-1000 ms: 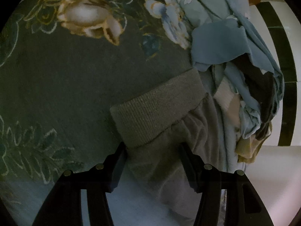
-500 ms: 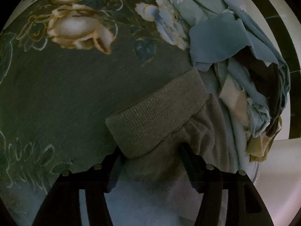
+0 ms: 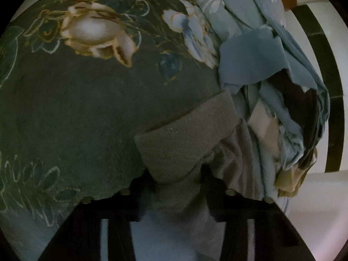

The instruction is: Fold clothes

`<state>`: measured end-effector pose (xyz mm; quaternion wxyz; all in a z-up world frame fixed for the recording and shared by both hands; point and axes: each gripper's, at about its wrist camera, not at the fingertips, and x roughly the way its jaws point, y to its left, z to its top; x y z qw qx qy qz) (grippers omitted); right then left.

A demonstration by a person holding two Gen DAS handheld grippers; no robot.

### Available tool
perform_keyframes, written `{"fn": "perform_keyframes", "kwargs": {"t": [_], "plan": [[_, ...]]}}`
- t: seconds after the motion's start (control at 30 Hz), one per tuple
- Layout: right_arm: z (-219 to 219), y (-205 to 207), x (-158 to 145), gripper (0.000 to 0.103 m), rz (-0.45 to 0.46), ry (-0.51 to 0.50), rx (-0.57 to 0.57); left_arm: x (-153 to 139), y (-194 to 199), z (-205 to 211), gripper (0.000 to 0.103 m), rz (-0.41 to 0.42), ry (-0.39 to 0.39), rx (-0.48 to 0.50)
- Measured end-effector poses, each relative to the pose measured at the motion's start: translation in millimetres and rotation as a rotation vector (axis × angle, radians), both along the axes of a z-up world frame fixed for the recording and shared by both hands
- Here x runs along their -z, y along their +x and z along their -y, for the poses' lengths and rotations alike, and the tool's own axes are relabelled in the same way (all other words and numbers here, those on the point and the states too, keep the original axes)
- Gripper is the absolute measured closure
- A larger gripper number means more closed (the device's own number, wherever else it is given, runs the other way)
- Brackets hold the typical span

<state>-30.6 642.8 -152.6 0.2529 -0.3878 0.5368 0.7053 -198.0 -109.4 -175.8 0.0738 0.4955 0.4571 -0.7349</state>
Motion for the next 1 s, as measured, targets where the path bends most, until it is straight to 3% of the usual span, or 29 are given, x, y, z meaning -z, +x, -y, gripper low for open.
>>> {"fn": "perform_keyframes", "kwargs": {"t": [0.03, 0.13, 0.37, 0.53, 0.7, 0.87, 1.0], "plan": [[1.0, -1.5, -3.8, 0.091, 0.001, 0.004, -0.002, 0.0, -1.3, 0.8, 0.078, -0.002, 0.007, -0.008], [4.1, -6.4, -16.5, 0.093, 0.002, 0.016, -0.012, -5.1, -6.3, 2.8, 0.083, -0.013, 0.019, -0.020], [20.3, -12.3, -70.6, 0.094, -0.081, 0.067, -0.098, -68.5, -13.4, 8.0, 0.085, -0.148, -0.021, 0.047], [44.5, 22.4, -64.2, 0.094, -0.076, 0.043, -0.170, -102.7, 25.8, 44.9, 0.085, -0.204, -0.072, 0.056], [68.8, 57.0, -57.9, 0.094, -0.071, 0.019, -0.242, -76.6, 76.6, 94.6, 0.085, -0.086, -0.137, 0.065], [74.2, 63.4, -50.2, 0.094, -0.033, 0.013, -0.268, -32.9, 87.0, 108.6, 0.084, 0.025, -0.104, 0.059], [76.6, 65.5, -44.0, 0.094, 0.002, 0.011, -0.284, -32.7, 85.5, 106.8, 0.080, 0.043, -0.091, 0.068]]}}
